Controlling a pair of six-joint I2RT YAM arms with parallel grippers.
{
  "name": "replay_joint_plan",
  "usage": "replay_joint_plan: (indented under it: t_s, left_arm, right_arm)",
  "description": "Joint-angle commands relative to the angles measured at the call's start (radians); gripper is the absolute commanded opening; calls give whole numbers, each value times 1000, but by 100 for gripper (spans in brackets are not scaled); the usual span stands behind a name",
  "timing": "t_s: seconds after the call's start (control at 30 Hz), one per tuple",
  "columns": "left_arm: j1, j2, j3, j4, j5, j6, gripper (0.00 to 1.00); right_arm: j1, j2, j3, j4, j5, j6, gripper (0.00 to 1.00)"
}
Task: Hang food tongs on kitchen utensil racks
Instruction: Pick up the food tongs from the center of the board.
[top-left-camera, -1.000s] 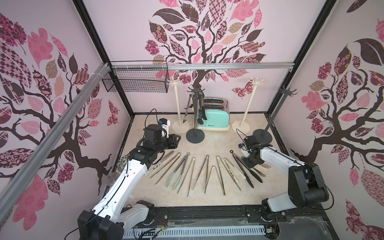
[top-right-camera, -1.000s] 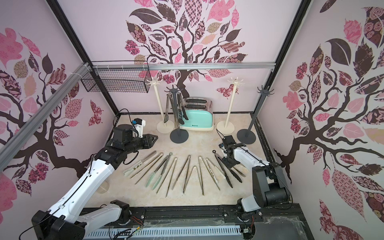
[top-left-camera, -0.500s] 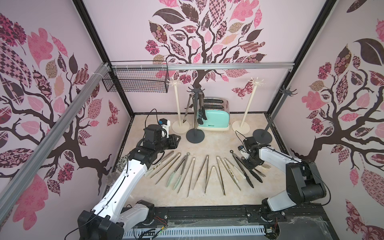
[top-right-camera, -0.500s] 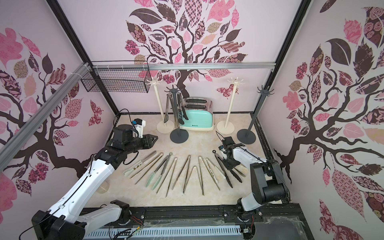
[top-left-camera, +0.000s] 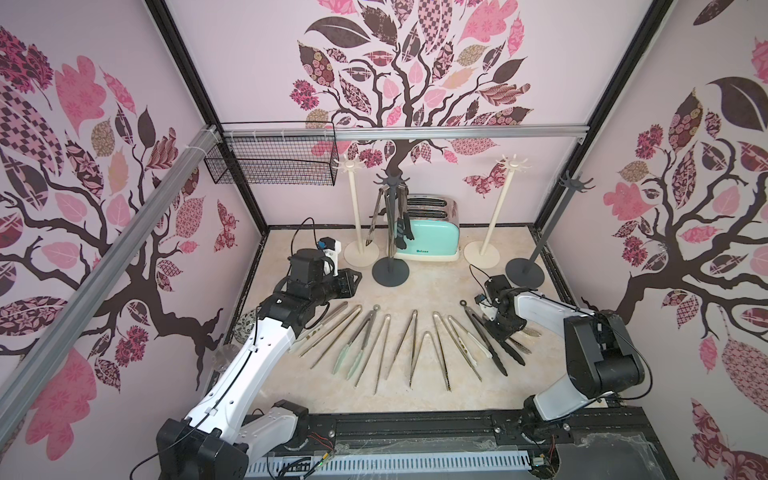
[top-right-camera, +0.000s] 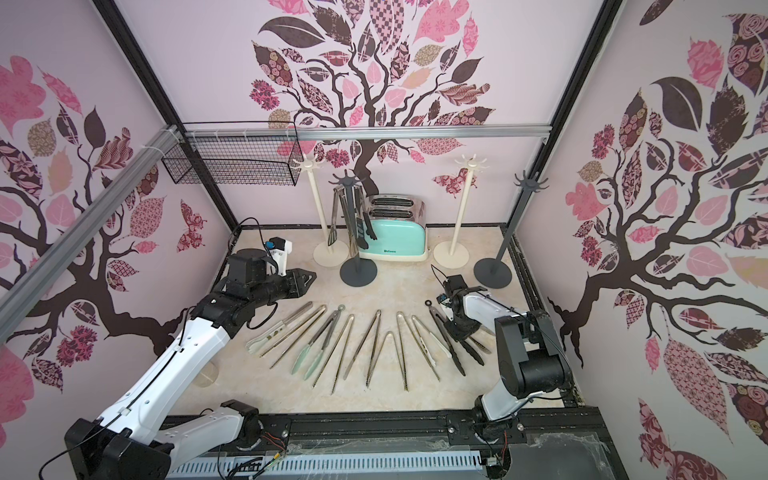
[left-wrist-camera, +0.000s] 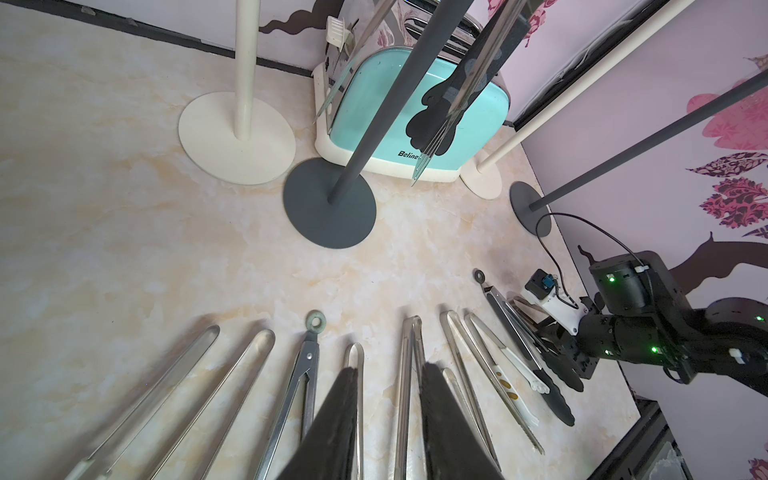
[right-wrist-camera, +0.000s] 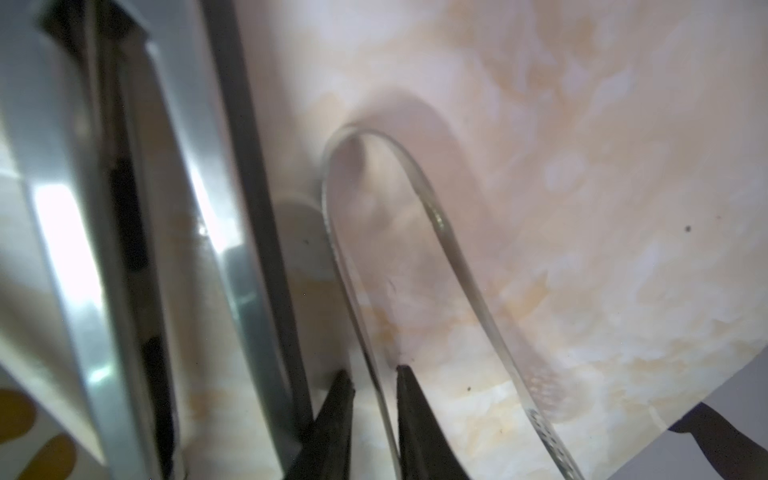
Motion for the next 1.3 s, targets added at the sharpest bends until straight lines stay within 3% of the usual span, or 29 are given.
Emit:
replay_joint_plan:
  t_s: [0.0, 0.43, 0.97, 1.27]
  left_arm:
    - [-2, 5, -2, 1, -1, 17, 29]
    - [-2, 1, -12, 6, 1, 15, 29]
    - [-2, -9, -23, 39, 24, 14, 29]
    - [-2, -12, -27, 56, 26, 15, 28]
  right_arm:
    - [-6, 39, -10, -15, -32, -7, 19]
    - [-8, 19, -5, 16, 16, -3, 0]
    - [-7, -98, 80, 24, -11, 50, 0]
    - [-3, -225, 158, 91, -216, 145, 0]
